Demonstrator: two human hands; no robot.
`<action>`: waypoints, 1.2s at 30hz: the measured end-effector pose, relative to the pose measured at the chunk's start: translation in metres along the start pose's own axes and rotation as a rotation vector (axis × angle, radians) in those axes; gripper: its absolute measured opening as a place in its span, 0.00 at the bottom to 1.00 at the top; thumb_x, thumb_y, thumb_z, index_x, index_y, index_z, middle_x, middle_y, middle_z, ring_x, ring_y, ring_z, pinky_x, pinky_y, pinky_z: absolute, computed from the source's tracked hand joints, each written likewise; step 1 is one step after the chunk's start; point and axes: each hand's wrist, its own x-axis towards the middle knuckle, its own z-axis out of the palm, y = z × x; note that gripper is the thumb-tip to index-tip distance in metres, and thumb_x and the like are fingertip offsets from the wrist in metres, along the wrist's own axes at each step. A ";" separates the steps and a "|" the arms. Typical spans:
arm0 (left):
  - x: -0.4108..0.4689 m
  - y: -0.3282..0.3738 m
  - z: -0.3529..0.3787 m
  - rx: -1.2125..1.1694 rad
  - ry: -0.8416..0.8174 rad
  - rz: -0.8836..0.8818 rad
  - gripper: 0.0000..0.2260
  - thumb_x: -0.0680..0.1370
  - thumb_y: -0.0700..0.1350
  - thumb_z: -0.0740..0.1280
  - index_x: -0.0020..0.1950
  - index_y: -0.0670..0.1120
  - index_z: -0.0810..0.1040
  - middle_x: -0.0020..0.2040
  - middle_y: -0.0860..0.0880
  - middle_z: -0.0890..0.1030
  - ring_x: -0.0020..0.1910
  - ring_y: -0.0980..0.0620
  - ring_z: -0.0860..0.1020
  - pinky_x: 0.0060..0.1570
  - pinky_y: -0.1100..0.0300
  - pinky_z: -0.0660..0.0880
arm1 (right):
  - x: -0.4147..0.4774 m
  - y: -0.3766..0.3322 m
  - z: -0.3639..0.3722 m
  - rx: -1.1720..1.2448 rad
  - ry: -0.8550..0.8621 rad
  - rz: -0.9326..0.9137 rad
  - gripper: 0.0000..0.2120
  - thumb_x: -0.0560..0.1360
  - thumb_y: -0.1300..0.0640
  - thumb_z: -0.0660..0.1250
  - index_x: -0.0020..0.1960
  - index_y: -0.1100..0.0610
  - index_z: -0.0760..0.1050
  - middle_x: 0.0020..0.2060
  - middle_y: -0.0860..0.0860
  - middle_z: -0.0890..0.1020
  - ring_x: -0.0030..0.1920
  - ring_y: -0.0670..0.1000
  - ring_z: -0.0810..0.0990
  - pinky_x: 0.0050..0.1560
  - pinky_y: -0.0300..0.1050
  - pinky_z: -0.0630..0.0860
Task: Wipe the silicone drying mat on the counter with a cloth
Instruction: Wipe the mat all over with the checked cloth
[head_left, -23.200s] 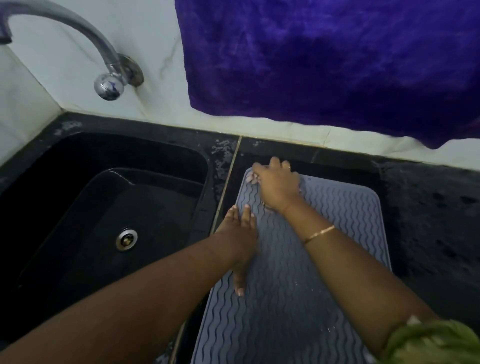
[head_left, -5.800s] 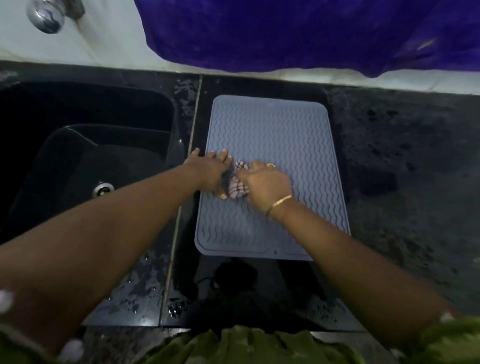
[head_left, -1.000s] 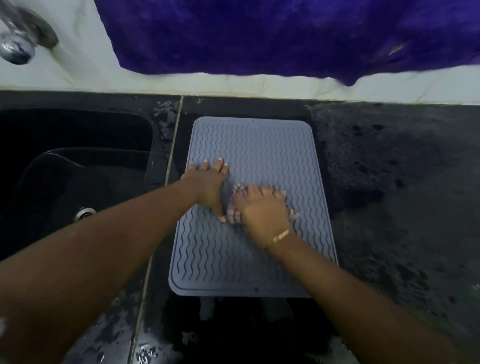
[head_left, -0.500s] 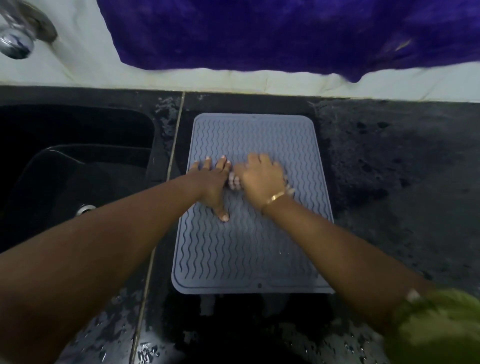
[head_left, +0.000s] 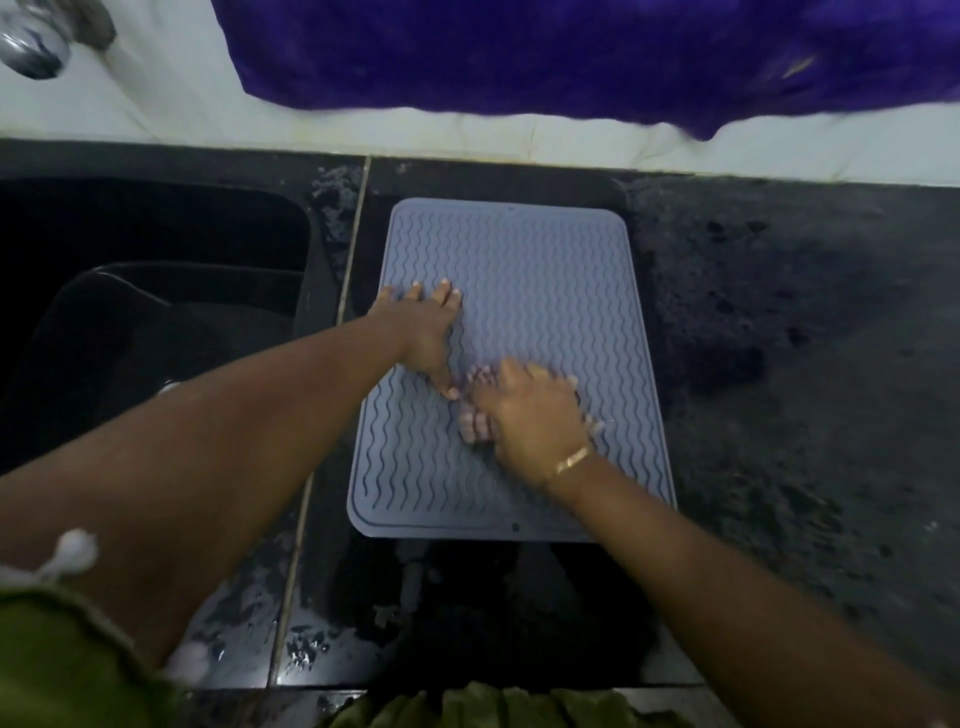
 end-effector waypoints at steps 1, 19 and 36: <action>-0.002 0.000 0.000 -0.011 0.005 0.002 0.58 0.65 0.65 0.73 0.78 0.47 0.36 0.78 0.47 0.37 0.77 0.42 0.41 0.73 0.42 0.40 | -0.016 -0.005 0.002 0.009 0.013 -0.018 0.17 0.65 0.55 0.57 0.45 0.54 0.83 0.39 0.56 0.81 0.36 0.58 0.80 0.34 0.46 0.76; -0.027 0.001 0.025 -0.095 -0.091 0.083 0.53 0.68 0.65 0.71 0.78 0.52 0.38 0.77 0.49 0.34 0.76 0.39 0.36 0.73 0.43 0.36 | 0.011 0.014 -0.001 -0.018 -0.062 0.087 0.18 0.62 0.60 0.75 0.52 0.55 0.80 0.47 0.60 0.78 0.45 0.61 0.80 0.41 0.51 0.77; -0.036 0.015 0.024 -0.010 -0.059 0.047 0.55 0.68 0.62 0.72 0.78 0.48 0.36 0.78 0.47 0.36 0.76 0.39 0.39 0.73 0.45 0.38 | 0.005 0.024 -0.006 -0.084 0.025 0.141 0.18 0.68 0.60 0.73 0.57 0.55 0.77 0.49 0.60 0.76 0.49 0.61 0.78 0.39 0.49 0.75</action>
